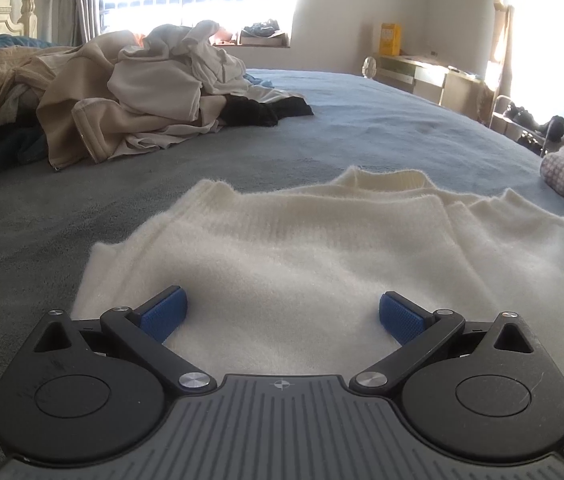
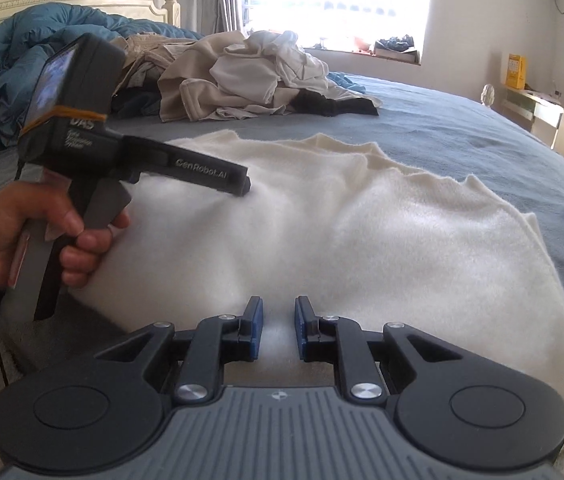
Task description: Fold clothes
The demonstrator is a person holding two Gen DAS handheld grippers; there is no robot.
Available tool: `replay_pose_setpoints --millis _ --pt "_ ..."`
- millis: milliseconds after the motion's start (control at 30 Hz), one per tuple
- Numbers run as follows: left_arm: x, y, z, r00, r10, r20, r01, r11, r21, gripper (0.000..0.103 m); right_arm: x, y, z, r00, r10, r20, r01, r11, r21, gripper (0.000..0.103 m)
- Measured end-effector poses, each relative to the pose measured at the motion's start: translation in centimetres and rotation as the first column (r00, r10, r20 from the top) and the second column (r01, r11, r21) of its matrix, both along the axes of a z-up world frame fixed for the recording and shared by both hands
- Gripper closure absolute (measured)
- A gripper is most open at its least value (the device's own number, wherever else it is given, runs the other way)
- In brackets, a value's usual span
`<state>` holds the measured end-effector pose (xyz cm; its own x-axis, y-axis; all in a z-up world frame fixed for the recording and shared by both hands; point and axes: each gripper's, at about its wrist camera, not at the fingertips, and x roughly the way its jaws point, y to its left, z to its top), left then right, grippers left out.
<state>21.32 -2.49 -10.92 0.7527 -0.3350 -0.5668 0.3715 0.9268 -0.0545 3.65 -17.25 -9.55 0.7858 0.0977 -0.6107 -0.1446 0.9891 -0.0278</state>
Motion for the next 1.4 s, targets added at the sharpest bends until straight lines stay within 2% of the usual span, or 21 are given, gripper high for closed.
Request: replay_pose_setpoints --millis 200,300,367,433,567,700,800,1067,1167,1367,1400 --pt "0.1 0.1 -0.1 1.0 -0.003 0.01 0.003 1.0 -0.001 0.0 -0.9 -0.2 -0.4 1.0 0.016 0.017 -0.016 1.0 0.001 0.085" --pt "0.0 0.5 0.1 1.0 -0.013 0.004 0.013 1.0 -0.015 0.0 -1.7 -1.0 1.8 0.998 0.034 0.046 -0.037 0.997 0.069 0.084" --pt "-0.2 0.7 0.2 1.0 -0.021 0.002 0.021 0.999 -0.027 0.0 -2.7 -0.6 2.6 0.996 0.063 0.066 -0.066 0.997 0.047 0.084" --pt "-0.5 1.0 0.5 1.0 -0.022 0.002 0.022 0.999 -0.039 0.0 -2.9 -0.3 2.5 0.995 0.089 0.046 -0.091 0.994 0.064 0.085" --pt "-1.1 1.2 0.4 0.999 -0.033 0.013 0.034 0.999 -0.04 0.0 -1.0 -0.4 -0.2 0.998 0.064 -0.016 -0.062 0.996 0.068 0.087" --pt "-1.4 1.2 0.5 0.999 -0.04 0.022 0.04 0.999 -0.033 0.0 1.2 -0.5 0.3 0.999 0.032 0.006 -0.032 0.998 0.054 0.087" --pt "-1.5 1.5 0.7 0.999 -0.04 0.021 0.041 0.998 -0.057 0.0 3.0 0.1 0.3 1.0 0.027 -0.009 -0.027 1.0 0.001 0.086" --pt "-1.6 2.5 0.5 0.998 -0.05 0.033 0.053 0.991 -0.122 0.0 9.3 -0.5 0.8 0.999 -0.005 -0.035 0.005 1.0 0.013 0.086" --pt "-1.6 2.7 0.3 0.998 -0.05 0.04 0.055 0.988 -0.143 0.0 12.0 -1.0 0.6 0.997 -0.022 -0.073 0.024 0.999 0.031 0.087" --pt "-1.6 2.8 0.0 0.996 -0.069 0.051 0.076 0.986 -0.15 0.0 16.8 -2.0 0.2 0.99 -0.08 -0.115 0.083 0.996 0.02 0.087" --pt "-1.5 2.8 0.0 0.996 -0.071 0.053 0.078 0.986 -0.148 0.0 17.8 -2.4 -0.1 0.988 -0.084 -0.13 0.091 0.995 0.045 0.087"
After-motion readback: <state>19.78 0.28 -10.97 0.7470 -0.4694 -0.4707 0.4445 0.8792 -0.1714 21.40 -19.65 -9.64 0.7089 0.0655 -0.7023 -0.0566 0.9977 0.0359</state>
